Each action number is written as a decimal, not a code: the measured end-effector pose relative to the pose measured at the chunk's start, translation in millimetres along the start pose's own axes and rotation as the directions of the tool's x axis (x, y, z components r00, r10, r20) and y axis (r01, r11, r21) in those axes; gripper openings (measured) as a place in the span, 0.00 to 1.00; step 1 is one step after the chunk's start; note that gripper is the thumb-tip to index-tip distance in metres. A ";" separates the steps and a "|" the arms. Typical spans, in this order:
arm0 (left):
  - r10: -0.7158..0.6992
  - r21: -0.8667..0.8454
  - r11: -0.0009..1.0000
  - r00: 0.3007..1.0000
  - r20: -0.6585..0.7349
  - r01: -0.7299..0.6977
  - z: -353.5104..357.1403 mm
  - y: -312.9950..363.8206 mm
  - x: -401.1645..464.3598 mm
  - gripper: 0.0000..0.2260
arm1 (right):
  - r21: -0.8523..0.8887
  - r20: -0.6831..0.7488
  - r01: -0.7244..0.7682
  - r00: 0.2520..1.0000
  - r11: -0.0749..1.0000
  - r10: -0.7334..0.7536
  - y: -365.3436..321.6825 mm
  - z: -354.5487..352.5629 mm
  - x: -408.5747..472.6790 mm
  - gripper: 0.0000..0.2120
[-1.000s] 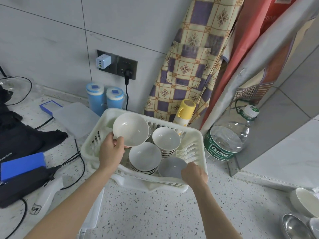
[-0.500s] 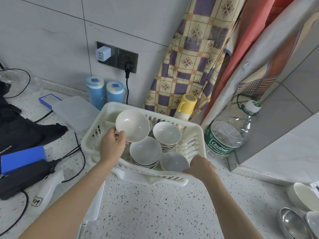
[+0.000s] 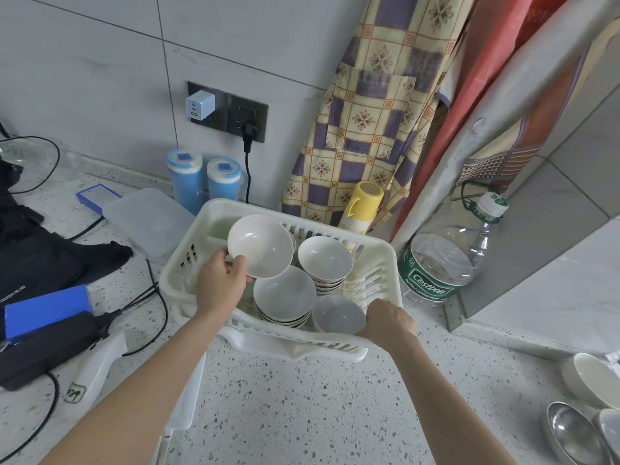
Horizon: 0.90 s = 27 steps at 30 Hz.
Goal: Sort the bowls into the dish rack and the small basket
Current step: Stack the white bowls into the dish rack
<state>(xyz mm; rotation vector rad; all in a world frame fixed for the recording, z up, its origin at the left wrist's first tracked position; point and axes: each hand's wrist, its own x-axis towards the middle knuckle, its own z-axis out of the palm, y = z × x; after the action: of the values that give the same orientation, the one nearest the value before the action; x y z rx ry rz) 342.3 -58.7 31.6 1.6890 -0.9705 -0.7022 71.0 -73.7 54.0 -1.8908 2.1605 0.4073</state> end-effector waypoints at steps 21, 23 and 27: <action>0.011 0.012 1.000 1.000 0.014 -0.011 -0.3 3.4 -2.2 0.11 | -0.072 0.096 0.005 0.995 0.997 0.002 -13.8 -11.1 6.7 0.13; 0.004 0.009 1.000 1.000 0.011 -0.004 -0.8 2.6 -2.0 0.12 | -0.048 0.073 0.050 0.996 0.998 -0.046 -14.5 -21.1 13.8 0.15; 0.021 0.016 1.000 1.000 0.007 -0.022 -1.5 2.0 -1.9 0.11 | 0.187 -0.008 0.099 0.995 0.977 -0.099 -12.3 -30.5 33.9 0.19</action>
<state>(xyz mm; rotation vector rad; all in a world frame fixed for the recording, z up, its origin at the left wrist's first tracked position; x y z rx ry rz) 342.1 -56.6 33.9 1.6887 -0.9999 -0.6879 78.7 -117.7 69.7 -1.8822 2.0154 0.1791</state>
